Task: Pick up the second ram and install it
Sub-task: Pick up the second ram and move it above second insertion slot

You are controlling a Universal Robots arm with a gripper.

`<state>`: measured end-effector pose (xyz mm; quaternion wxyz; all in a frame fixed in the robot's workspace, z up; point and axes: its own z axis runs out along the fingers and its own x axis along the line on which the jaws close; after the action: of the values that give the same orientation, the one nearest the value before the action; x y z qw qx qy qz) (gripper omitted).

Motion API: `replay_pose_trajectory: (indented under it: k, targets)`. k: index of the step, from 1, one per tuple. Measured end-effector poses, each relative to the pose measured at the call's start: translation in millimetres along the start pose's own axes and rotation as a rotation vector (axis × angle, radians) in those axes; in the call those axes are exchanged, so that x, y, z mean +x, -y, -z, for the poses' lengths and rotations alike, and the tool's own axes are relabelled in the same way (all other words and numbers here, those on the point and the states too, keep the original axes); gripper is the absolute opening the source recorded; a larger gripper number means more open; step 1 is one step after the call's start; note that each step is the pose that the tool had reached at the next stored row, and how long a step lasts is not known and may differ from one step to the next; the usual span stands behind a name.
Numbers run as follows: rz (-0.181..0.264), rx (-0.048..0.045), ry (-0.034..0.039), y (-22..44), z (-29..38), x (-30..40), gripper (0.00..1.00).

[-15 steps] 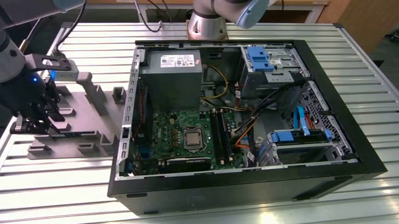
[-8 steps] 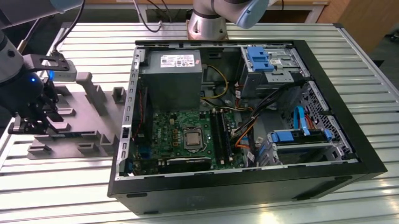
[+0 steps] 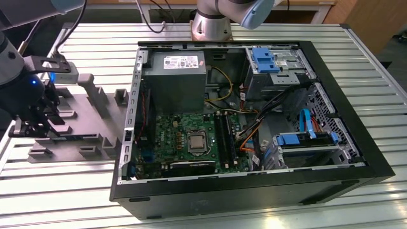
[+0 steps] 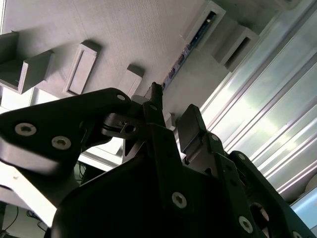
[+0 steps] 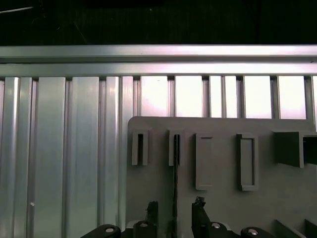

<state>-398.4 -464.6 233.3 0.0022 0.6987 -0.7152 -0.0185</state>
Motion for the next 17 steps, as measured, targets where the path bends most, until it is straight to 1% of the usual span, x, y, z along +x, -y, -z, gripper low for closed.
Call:
replay_pose_trajectory:
  k: [2,17]
  targets:
    - [0.0,-0.0002,-0.0002,-0.2,-2.7,0.0,0.4]
    - [0.006,0.0004,-0.0003,-0.9,-29.5,0.5,0.4]
